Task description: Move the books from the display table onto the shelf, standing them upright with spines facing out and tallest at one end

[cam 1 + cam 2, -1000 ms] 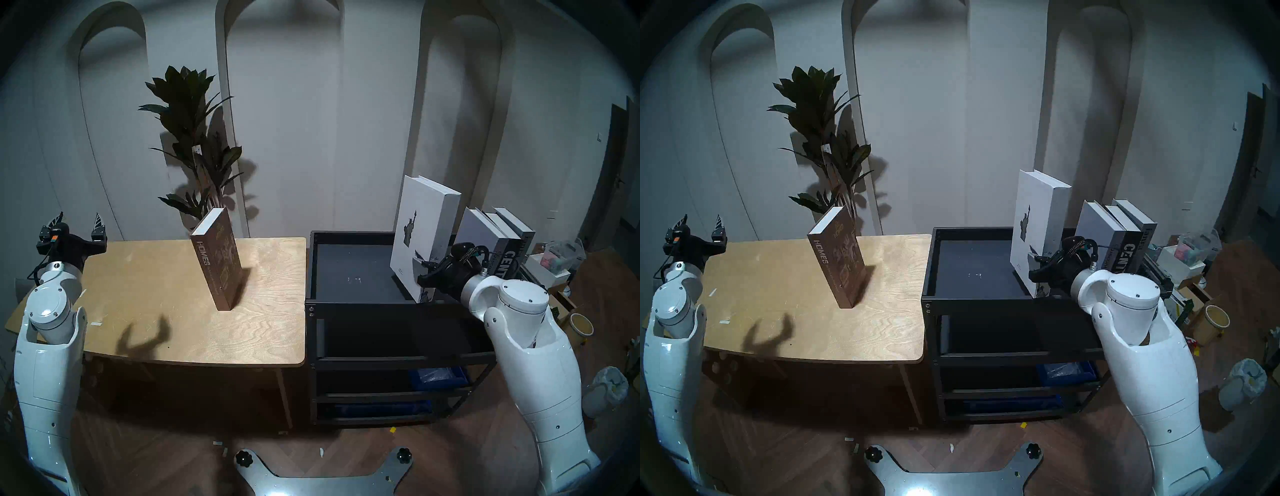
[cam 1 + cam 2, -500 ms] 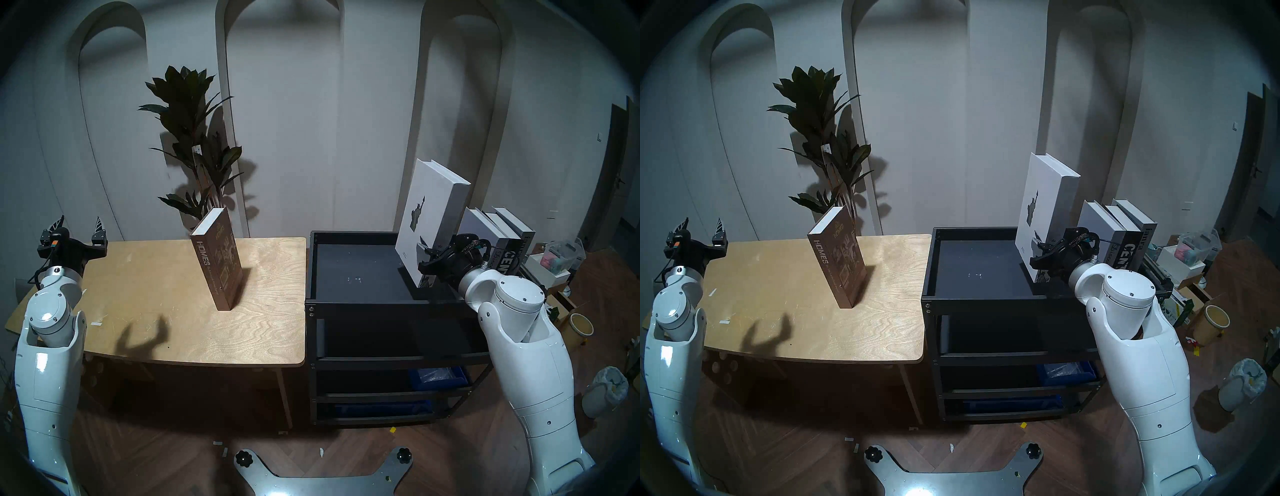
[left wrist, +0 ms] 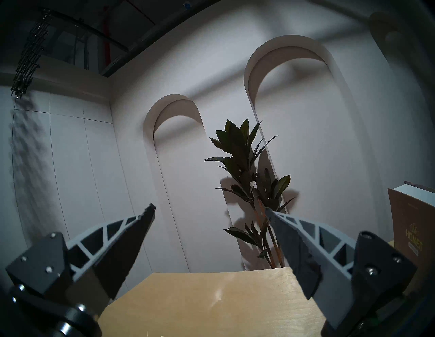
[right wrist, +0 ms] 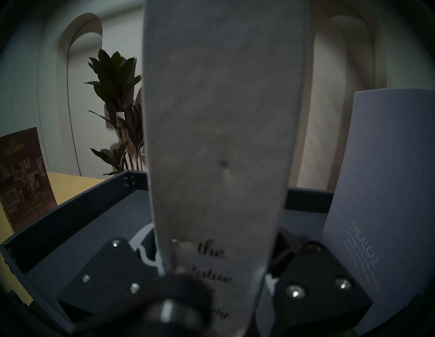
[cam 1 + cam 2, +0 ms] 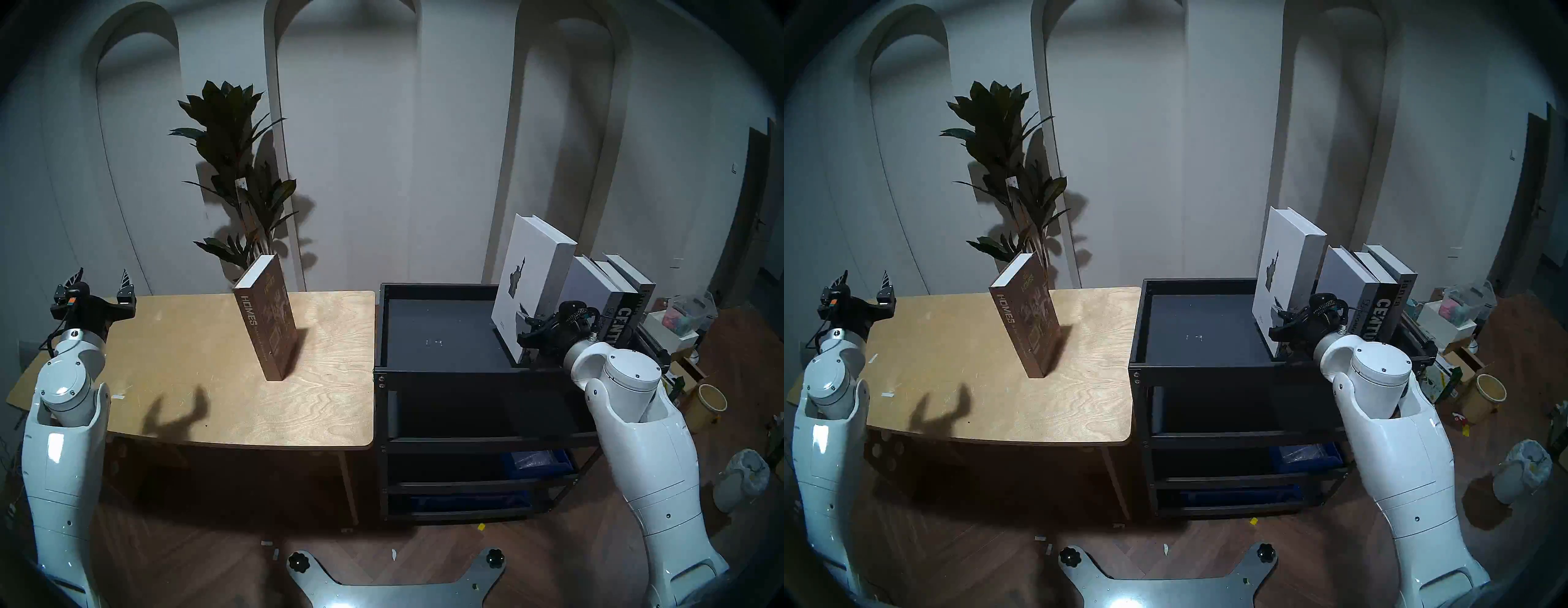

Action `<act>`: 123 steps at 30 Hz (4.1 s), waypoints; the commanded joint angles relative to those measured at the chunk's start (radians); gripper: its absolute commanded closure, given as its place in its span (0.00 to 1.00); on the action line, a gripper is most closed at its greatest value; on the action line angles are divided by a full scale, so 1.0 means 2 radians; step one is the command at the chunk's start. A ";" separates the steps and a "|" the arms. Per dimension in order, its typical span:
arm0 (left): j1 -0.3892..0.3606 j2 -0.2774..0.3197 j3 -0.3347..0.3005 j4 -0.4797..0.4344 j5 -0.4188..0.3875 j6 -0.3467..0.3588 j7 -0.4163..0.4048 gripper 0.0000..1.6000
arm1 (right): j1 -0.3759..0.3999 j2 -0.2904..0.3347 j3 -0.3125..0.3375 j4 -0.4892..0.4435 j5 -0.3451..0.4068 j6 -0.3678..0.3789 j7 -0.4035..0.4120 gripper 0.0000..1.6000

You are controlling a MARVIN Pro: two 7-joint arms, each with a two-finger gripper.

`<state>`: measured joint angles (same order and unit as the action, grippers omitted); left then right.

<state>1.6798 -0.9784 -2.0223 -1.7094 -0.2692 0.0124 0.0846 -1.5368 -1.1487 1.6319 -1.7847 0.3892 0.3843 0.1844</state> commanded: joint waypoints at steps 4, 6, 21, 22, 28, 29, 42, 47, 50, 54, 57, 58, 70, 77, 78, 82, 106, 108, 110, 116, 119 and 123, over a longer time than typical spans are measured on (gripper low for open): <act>-0.014 0.001 0.000 -0.005 -0.003 0.000 0.008 0.00 | -0.021 0.003 0.020 -0.008 0.003 -0.015 0.005 1.00; -0.014 0.000 0.001 -0.005 -0.003 -0.001 0.009 0.00 | -0.027 0.003 0.022 -0.008 0.003 -0.017 0.006 1.00; -0.004 -0.001 -0.005 -0.010 -0.009 -0.005 0.010 0.00 | -0.074 -0.003 0.031 -0.023 0.004 -0.024 0.006 1.00; -0.003 -0.001 -0.006 -0.011 -0.010 -0.004 0.010 0.00 | -0.075 -0.004 0.032 -0.024 0.004 -0.024 0.006 1.00; 0.001 -0.001 -0.010 -0.014 -0.013 -0.006 0.010 0.00 | -0.081 -0.006 0.036 -0.033 0.005 -0.021 0.003 0.77; 0.002 -0.001 -0.010 -0.014 -0.013 -0.006 0.010 0.00 | -0.082 -0.007 0.036 -0.034 0.005 -0.021 0.002 0.66; 0.002 -0.002 -0.010 -0.021 -0.016 -0.006 0.012 0.00 | -0.084 -0.004 0.042 -0.041 0.010 -0.020 0.000 0.42; 0.000 -0.002 -0.007 -0.025 -0.016 -0.004 0.013 0.00 | -0.082 -0.002 0.043 -0.039 0.011 -0.021 0.000 0.00; -0.002 -0.002 -0.006 -0.025 -0.016 -0.004 0.014 0.00 | -0.082 -0.001 0.045 -0.040 0.012 -0.020 0.001 0.00; -0.004 -0.002 -0.003 -0.025 -0.016 -0.004 0.015 0.00 | -0.081 0.000 0.046 -0.041 0.013 -0.019 0.001 0.00; -0.006 -0.002 -0.001 -0.024 -0.016 -0.004 0.016 0.00 | -0.079 0.001 0.045 -0.040 0.014 -0.019 0.002 0.00; -0.007 -0.002 -0.001 -0.024 -0.016 -0.004 0.016 0.00 | -0.077 0.001 0.045 -0.040 0.014 -0.019 0.002 0.00; -0.011 -0.001 0.002 -0.020 -0.018 -0.005 0.019 0.00 | -0.064 0.003 0.030 -0.047 0.011 -0.015 0.001 0.00; -0.010 0.000 0.001 -0.020 -0.019 -0.006 0.018 0.00 | -0.057 0.002 0.022 -0.055 0.009 -0.010 -0.004 0.00; -0.010 0.000 0.000 -0.021 -0.020 -0.006 0.018 0.00 | -0.057 0.002 0.020 -0.055 0.009 -0.010 -0.004 0.00; -0.009 0.000 -0.002 -0.021 -0.021 -0.006 0.017 0.00 | -0.055 0.002 0.017 -0.059 0.009 -0.008 -0.008 0.00; -0.015 0.001 -0.002 -0.015 -0.024 -0.006 0.007 0.00 | -0.034 -0.003 0.056 -0.137 0.038 0.005 -0.030 0.00; -0.017 0.001 0.000 -0.014 -0.024 -0.007 0.006 0.00 | -0.033 -0.005 0.064 -0.145 0.044 0.011 -0.033 0.00; -0.019 0.001 0.002 -0.014 -0.024 -0.007 0.006 0.00 | -0.031 -0.006 0.070 -0.151 0.049 0.014 -0.035 0.00; -0.025 0.003 0.006 -0.010 -0.022 -0.007 0.004 0.00 | -0.023 -0.010 0.090 -0.173 0.064 0.026 -0.041 0.00; -0.028 0.004 0.008 -0.009 -0.022 -0.007 0.004 0.00 | -0.018 -0.014 0.099 -0.186 0.073 0.032 -0.044 0.00; -0.033 0.004 0.013 -0.006 -0.021 -0.006 0.002 0.00 | -0.009 -0.017 0.103 -0.201 0.084 0.044 -0.047 0.00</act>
<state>1.6503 -0.9857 -2.0056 -1.7162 -0.3163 0.0071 0.0882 -1.5979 -1.1712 1.8103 -2.1128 0.5212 0.4552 0.0946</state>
